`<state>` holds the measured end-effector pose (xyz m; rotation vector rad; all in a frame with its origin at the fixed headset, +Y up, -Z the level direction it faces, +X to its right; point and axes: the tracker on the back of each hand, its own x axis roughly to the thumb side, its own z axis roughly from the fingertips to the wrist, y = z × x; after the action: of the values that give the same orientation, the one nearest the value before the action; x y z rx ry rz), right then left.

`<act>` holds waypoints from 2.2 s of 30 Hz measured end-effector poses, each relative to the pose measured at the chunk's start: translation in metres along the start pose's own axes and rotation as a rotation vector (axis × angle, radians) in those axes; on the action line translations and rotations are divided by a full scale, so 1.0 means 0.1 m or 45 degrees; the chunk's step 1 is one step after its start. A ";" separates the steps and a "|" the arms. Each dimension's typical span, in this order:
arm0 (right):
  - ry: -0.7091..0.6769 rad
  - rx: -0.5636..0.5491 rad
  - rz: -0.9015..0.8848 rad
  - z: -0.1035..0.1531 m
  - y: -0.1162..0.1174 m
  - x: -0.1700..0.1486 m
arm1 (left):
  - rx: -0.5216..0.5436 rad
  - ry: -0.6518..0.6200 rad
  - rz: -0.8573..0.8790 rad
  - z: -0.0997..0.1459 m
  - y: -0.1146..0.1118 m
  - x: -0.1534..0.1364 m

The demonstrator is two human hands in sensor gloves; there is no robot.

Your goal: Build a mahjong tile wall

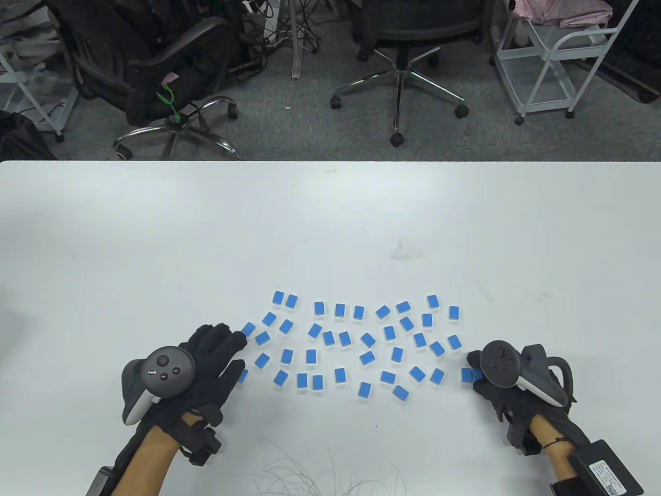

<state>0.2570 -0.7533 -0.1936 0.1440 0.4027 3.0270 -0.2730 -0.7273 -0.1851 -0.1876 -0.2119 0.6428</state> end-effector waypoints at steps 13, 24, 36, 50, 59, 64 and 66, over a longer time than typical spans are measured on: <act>-0.010 0.002 0.001 0.00 0.01 0.01 | -0.006 -0.002 0.004 0.00 0.00 0.00; -0.022 0.027 0.009 0.00 0.00 0.01 | -0.010 -0.002 0.002 0.00 0.00 0.00; -0.066 -0.177 0.048 0.20 -0.33 0.20 | 0.006 -0.013 -0.003 0.00 0.02 0.01; -0.078 -0.121 0.513 0.01 -0.04 0.99 | 0.004 -0.027 -0.002 -0.01 0.02 0.01; -0.036 -0.036 0.499 0.01 -0.01 0.94 | 0.003 -0.012 0.002 -0.01 0.02 0.01; -0.050 -0.097 0.474 0.02 0.00 0.96 | 0.003 -0.005 0.009 -0.01 0.03 0.00; -0.057 -0.114 0.493 0.02 0.03 0.99 | -0.001 -0.005 0.007 -0.01 0.03 0.00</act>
<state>0.1585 -0.7463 -0.1830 0.3167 0.2596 3.4057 -0.2744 -0.7250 -0.1871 -0.1878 -0.2154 0.6488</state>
